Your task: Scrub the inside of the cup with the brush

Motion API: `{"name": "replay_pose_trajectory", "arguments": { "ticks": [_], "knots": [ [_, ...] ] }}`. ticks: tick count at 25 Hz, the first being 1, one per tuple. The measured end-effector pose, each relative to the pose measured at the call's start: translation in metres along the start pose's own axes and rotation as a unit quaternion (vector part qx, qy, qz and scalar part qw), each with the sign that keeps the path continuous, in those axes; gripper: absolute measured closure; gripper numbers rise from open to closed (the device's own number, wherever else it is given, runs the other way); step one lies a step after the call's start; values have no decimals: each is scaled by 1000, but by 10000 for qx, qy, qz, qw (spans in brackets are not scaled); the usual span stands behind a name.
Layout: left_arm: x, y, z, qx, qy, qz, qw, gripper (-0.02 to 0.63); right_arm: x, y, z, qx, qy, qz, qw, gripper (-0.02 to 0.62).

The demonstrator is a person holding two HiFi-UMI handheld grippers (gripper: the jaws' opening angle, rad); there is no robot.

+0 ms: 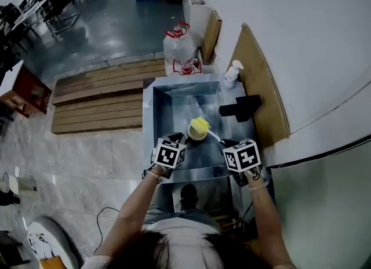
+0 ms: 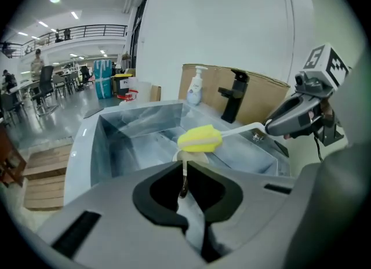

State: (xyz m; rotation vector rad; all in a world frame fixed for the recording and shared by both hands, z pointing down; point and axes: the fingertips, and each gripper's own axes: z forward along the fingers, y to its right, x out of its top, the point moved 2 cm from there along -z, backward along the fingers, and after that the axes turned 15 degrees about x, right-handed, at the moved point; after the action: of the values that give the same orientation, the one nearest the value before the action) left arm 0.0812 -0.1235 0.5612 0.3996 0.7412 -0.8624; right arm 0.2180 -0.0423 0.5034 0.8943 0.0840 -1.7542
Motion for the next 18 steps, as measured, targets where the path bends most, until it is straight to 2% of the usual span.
{"name": "replay_pose_trajectory", "arguments": {
  "ticks": [6,18],
  "knots": [
    [12,-3,-16,61,185,-75,9998,578,4,-5,1,21,372,-119,9992,541],
    [21,-14,-60,64,663,-231,9975,588,18,-34,-13,-353,1247,-222,9913,541]
  ]
}}
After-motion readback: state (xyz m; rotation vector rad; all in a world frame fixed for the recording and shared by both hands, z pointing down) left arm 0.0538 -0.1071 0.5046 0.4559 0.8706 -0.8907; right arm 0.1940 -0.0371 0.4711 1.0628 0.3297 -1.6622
